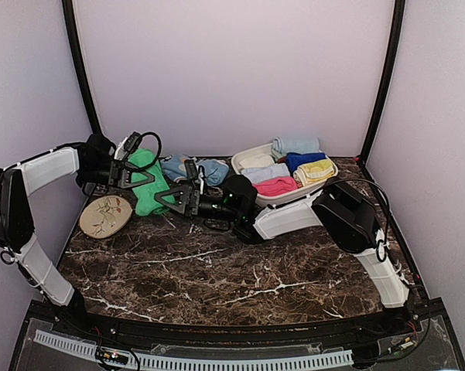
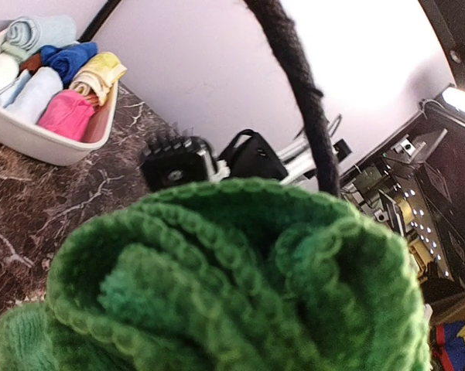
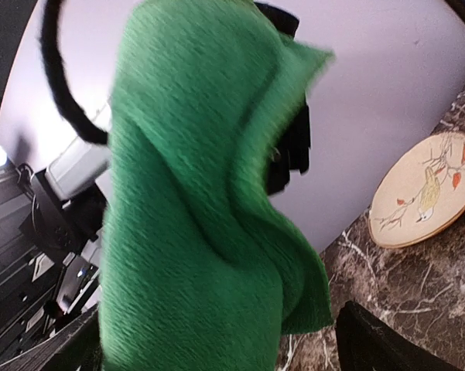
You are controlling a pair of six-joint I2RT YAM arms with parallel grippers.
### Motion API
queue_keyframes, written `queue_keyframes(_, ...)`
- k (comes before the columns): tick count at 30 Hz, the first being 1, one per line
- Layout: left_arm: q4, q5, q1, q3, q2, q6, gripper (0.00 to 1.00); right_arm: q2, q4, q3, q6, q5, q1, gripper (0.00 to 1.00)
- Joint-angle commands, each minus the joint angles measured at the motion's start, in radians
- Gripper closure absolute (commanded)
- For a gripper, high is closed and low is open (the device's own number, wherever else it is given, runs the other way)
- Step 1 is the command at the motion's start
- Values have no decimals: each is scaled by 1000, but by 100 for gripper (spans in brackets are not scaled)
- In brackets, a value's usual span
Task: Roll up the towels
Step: Pass from the right arm to the left, then pass from the left arm to the right
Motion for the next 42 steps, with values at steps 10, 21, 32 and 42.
queue_keyframes(10,-715,110,-39,174,128,713,86,43,-5,158,65,-329,1,0)
queue_keyframes(21,-715,92,-53,184,122,711,83,168,93,362,217,-347,39,29)
queue_keyframes(32,-548,-59,-45,225,43,473,1,30,211,109,255,-334,-31,100)
queue_keyframes(42,-60,-928,-24,195,-169,42,1,-339,-396,-138,-86,-205,-268,100)
